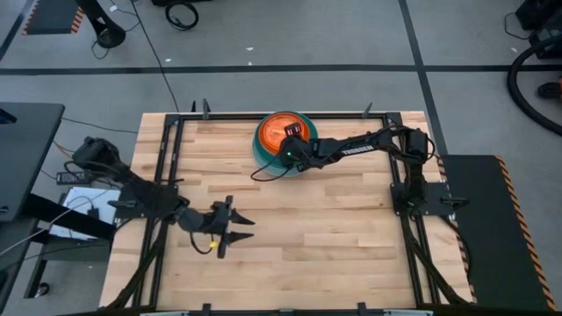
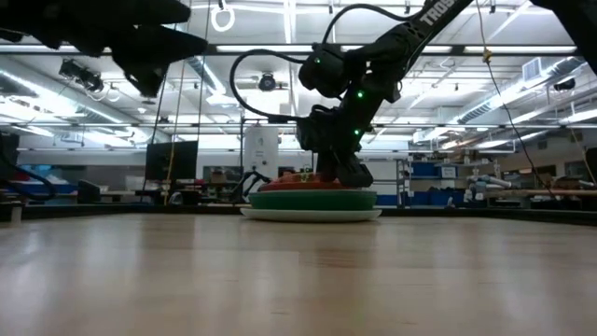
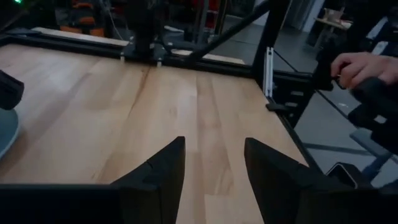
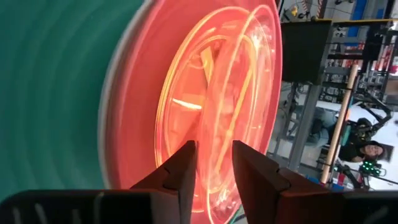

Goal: Stack plastic plates
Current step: Stack the orange plate on top of the orange plate, then return to Home Position

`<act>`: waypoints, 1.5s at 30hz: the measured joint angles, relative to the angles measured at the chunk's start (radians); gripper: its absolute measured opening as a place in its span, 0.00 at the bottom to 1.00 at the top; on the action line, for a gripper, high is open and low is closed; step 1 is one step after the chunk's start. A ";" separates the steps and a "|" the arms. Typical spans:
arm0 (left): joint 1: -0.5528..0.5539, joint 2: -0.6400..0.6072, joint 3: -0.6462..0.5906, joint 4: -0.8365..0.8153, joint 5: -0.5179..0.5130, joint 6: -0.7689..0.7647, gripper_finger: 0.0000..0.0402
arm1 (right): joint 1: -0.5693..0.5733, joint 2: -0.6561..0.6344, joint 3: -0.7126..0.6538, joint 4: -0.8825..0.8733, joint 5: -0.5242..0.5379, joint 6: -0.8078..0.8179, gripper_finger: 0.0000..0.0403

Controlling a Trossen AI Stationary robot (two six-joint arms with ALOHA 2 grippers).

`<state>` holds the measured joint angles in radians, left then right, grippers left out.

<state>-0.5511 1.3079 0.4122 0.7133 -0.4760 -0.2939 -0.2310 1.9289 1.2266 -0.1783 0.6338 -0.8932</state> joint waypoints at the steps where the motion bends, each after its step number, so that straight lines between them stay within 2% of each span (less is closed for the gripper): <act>1: 0.017 0.000 0.000 -0.001 0.021 0.001 0.43 | 0.004 0.000 0.000 0.000 0.002 0.000 0.30; 9: 0.092 -0.011 0.000 0.056 0.104 -0.015 0.43 | 0.039 0.000 0.000 0.007 0.016 0.000 0.37; 12: 0.122 -0.073 0.001 0.081 0.160 -0.034 0.43 | 0.041 -0.012 0.000 0.005 0.042 0.000 0.40; 15: 0.150 -0.168 0.001 0.029 0.199 -0.021 0.43 | 0.043 -0.036 0.000 0.001 0.046 0.002 0.42; 19: 0.186 -0.295 0.001 -0.070 0.203 -0.013 0.43 | 0.045 -0.070 0.000 0.002 0.005 0.009 0.44; 22: 0.202 -0.346 0.001 -0.075 0.203 -0.034 0.43 | 0.033 -0.070 0.001 -0.005 -0.027 0.020 0.46; 29: 0.168 -0.368 0.001 -0.087 0.203 -0.034 0.43 | 0.006 -0.074 0.000 -0.035 -0.052 0.149 0.46; 34: 0.161 -0.400 0.001 -0.110 0.203 -0.032 0.43 | 0.017 -0.138 0.000 -0.040 -0.081 0.179 0.46; 37: 0.162 -0.423 0.001 -0.110 0.201 0.001 0.43 | 0.025 -0.228 0.000 -0.061 -0.133 0.278 0.46; 43: 0.162 -0.427 0.001 -0.109 0.200 0.037 0.43 | 0.058 -0.440 -0.011 -0.211 -0.381 0.622 0.44; 45: 0.162 -0.427 0.001 -0.114 0.200 0.043 0.43 | 0.088 -0.508 -0.054 -0.215 -0.400 0.709 0.41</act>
<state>-0.3893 0.8810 0.4129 0.5997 -0.2760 -0.2506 -0.1425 1.4211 1.1730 -0.3933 0.2339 -0.1841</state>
